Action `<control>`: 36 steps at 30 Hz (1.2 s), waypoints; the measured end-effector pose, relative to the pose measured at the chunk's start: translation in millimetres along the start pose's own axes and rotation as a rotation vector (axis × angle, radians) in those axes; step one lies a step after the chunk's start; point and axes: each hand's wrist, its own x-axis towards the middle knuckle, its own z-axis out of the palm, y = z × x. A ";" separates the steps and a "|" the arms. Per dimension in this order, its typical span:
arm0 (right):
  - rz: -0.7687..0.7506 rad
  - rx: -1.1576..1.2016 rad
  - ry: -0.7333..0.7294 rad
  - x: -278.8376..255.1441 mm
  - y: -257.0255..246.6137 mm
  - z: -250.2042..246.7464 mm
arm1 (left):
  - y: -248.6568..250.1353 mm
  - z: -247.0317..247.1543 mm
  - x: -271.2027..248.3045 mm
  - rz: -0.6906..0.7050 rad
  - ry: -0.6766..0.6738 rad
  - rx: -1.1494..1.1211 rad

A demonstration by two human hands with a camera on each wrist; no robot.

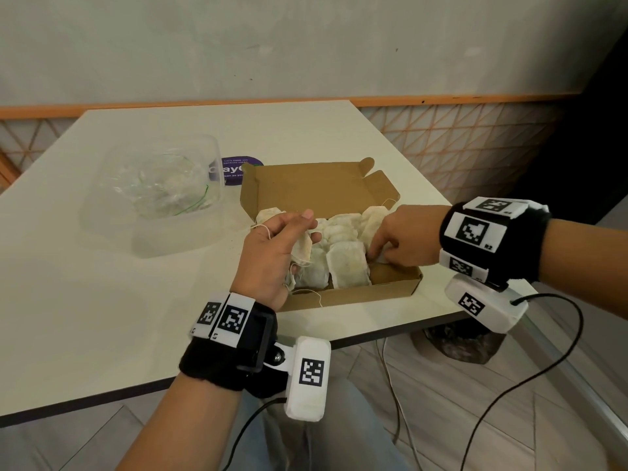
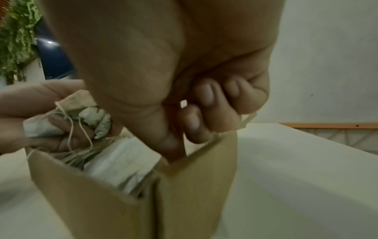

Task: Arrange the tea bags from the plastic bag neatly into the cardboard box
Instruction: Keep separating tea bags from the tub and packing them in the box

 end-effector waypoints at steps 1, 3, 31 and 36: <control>-0.003 -0.004 0.020 1.2 -0.1 -2.2 | 0.0 -0.3 0.0 -0.001 -0.002 0.005; -0.024 -0.037 0.071 3.0 -1.1 -6.5 | 0.3 -0.6 0.2 -0.001 -0.001 0.007; 0.060 0.486 -0.077 -0.4 9.2 -6.5 | 2.7 1.4 -2.4 0.000 0.004 -0.010; 0.105 0.669 0.028 4.1 12.2 -8.0 | 2.1 -1.1 0.5 -0.035 0.017 0.014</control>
